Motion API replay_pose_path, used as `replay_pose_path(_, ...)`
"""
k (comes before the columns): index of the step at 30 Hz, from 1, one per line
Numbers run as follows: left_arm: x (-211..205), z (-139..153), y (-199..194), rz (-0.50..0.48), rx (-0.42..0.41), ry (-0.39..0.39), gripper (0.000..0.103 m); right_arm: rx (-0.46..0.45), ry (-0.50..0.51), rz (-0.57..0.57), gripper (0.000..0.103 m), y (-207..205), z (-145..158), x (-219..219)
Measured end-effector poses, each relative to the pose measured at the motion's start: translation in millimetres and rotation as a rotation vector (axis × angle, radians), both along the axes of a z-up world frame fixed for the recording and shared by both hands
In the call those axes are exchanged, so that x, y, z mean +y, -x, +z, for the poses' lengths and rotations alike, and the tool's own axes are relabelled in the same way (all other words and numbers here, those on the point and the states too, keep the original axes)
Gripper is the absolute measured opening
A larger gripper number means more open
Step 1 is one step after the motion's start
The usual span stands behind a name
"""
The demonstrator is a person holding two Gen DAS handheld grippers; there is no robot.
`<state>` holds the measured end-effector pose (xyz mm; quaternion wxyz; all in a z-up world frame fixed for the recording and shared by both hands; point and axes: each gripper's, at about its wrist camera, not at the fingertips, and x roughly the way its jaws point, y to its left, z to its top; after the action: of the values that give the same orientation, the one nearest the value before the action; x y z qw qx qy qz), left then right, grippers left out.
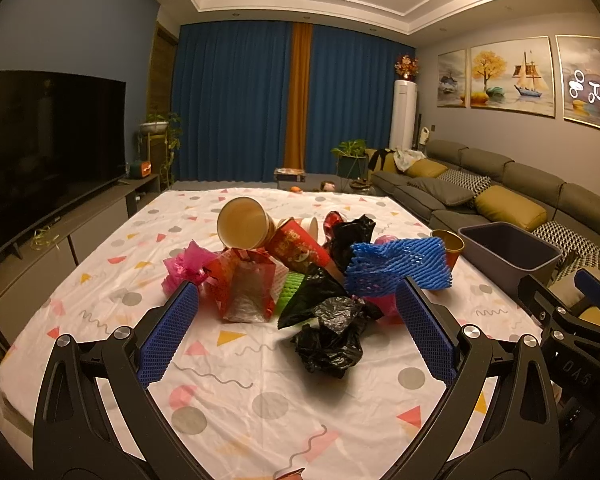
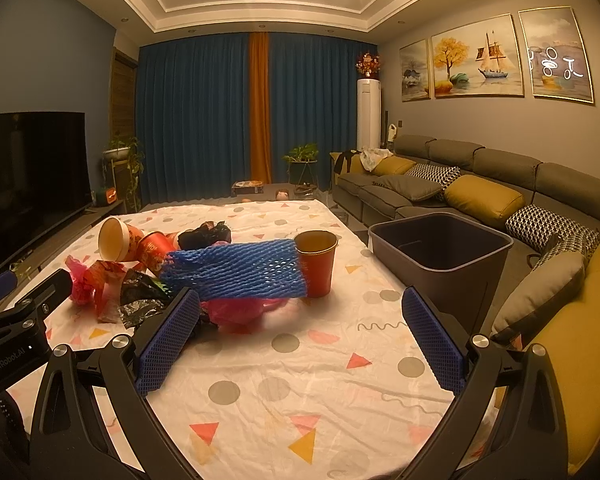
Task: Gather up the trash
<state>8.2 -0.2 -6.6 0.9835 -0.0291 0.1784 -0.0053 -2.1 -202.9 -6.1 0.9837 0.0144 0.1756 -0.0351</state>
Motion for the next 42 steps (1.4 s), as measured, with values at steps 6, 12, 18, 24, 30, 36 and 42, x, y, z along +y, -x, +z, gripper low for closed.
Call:
replay_pose_path(6, -0.8, -3.0, 1.2, -0.006, -0.002, 0.004, 0.097, 0.000, -0.008, -0.004, 0.098, -1.1, -4.1, -3.4)
replay_pose_path(12, 2.9, -11.5, 2.6, -0.026, -0.019, 0.001, 0.097, 0.002, -0.012, 0.005, 0.098, -5.2, -9.9, -6.4)
replay_pose_path(18, 7.6, -24.9, -3.0, -0.045, 0.002, 0.007, 0.095, 0.013, -0.029, 0.025, 0.098, -12.1, -17.5, -10.7)
replay_pose_path(24, 2.3, -38.7, -20.8, -0.085, 0.049, 0.009, 0.084, 0.012, -0.049, 0.046, 0.098, -20.3, -23.3, -13.8)
replay_pose_path(30, -8.4, -44.6, -53.5, -0.115, 0.096, 0.015, 0.072, 0.028, -0.054, 0.055, 0.098, -30.9, -27.9, -17.1)
replay_pose_path(36, -25.0, -58.1, -87.6, -0.158, 0.215, -0.023, 0.062, 0.042, -0.057, 0.073, 0.092, -43.3, -30.4, -16.1)
replay_pose_path(42, -18.0, -70.9, -109.4, -0.193, 0.324, 0.064, 0.018, 0.069, -0.057, 0.112, 0.078, -62.7, -35.4, -9.9)
